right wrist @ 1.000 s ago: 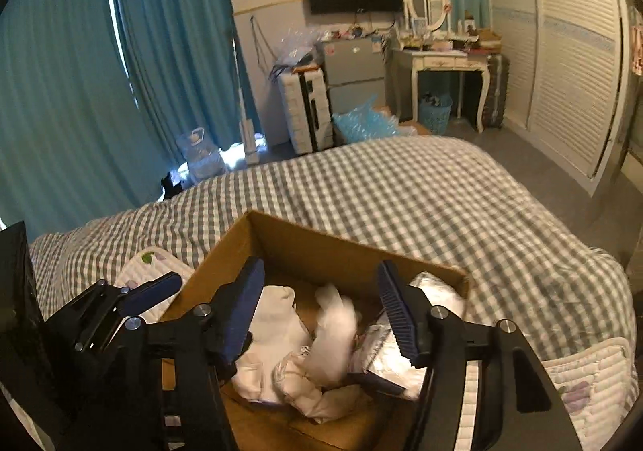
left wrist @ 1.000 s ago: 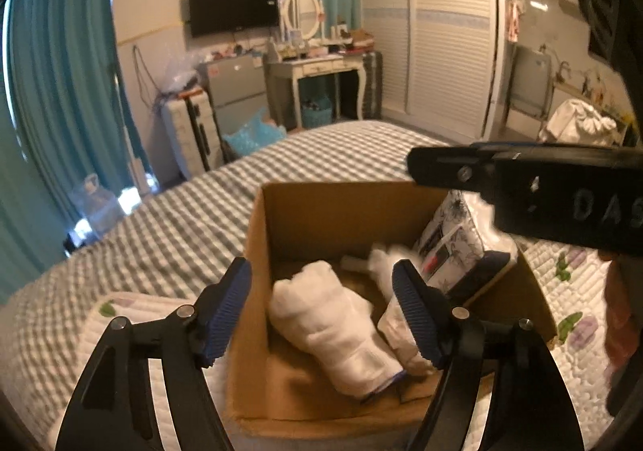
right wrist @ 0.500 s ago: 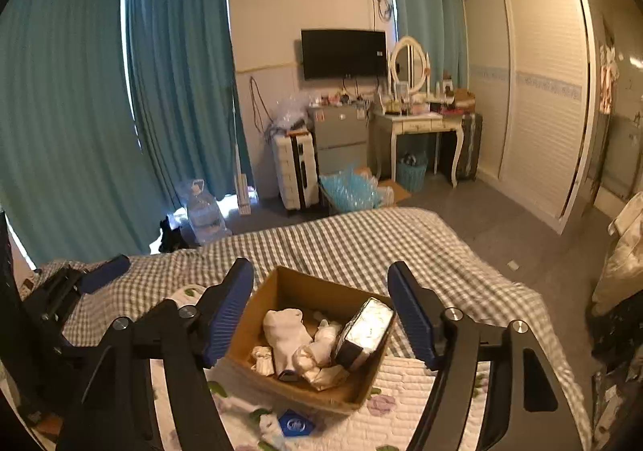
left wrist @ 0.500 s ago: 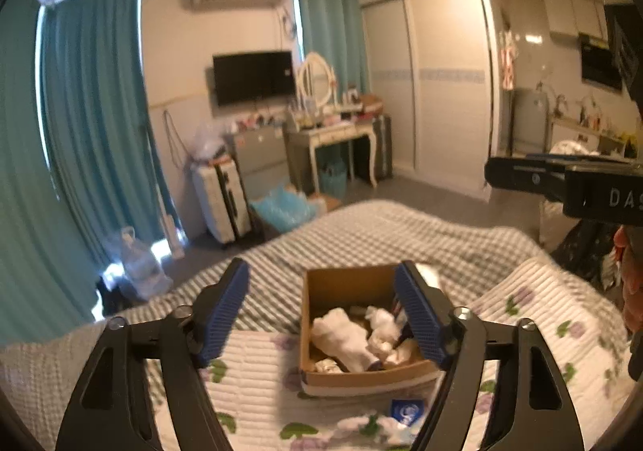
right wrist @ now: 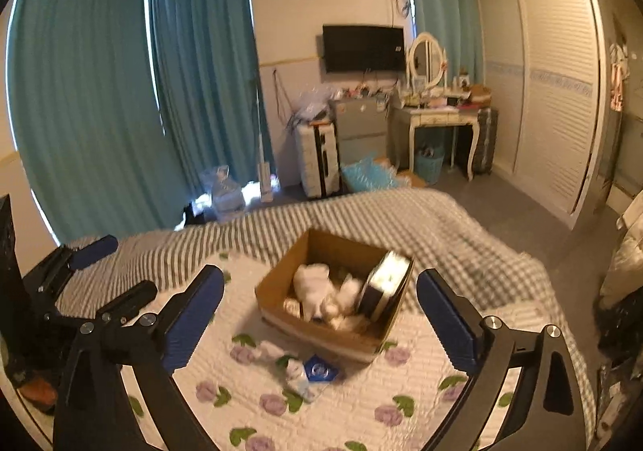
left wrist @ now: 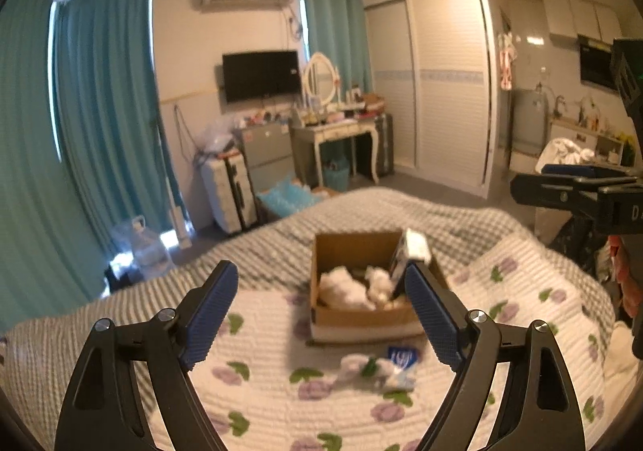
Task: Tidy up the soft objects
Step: 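Move both tools back toward the last items on the quilt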
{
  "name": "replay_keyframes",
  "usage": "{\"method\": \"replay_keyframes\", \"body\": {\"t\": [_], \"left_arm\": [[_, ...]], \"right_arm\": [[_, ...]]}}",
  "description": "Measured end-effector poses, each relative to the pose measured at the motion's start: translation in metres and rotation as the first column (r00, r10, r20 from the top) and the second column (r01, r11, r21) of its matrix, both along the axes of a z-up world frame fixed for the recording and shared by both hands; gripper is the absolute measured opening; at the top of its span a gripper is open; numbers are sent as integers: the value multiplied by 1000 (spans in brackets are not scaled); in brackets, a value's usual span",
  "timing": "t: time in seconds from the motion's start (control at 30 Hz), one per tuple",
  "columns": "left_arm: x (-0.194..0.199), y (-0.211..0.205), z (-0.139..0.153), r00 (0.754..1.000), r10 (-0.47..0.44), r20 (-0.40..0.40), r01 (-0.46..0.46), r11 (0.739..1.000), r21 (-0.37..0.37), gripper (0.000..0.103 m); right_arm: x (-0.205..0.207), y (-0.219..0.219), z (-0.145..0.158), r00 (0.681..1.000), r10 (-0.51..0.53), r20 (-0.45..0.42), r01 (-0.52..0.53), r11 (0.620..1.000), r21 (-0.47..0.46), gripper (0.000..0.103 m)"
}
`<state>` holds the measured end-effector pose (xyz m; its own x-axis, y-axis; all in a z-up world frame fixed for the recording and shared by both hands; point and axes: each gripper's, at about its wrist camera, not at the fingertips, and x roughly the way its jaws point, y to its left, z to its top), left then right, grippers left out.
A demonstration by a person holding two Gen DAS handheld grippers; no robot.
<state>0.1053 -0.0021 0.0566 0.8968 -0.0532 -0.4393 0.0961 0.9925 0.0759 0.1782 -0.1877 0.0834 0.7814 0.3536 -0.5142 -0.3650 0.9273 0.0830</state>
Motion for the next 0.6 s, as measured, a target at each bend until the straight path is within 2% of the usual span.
{"method": "replay_keyframes", "body": {"t": [0.17,0.3,0.43,0.6], "left_arm": [[14,3,-49,997,8,-81,-11,999,-35,87],[35,5,-91,988,13,-155,-25,997,-73,87],[54,6,-125,976,13,-216,-32,996,-86,87],[68,11,-163,960,6,-279,-28,997,-77,87]], "right_arm": [[17,22,-75,998,32,-62,-37,995,-88,97],[35,36,-138,988,76,-138,-93,989,-117,97],[53,54,-202,964,122,-238,-160,976,-149,97],[69,74,-267,932,147,-330,-227,949,-218,97]]}}
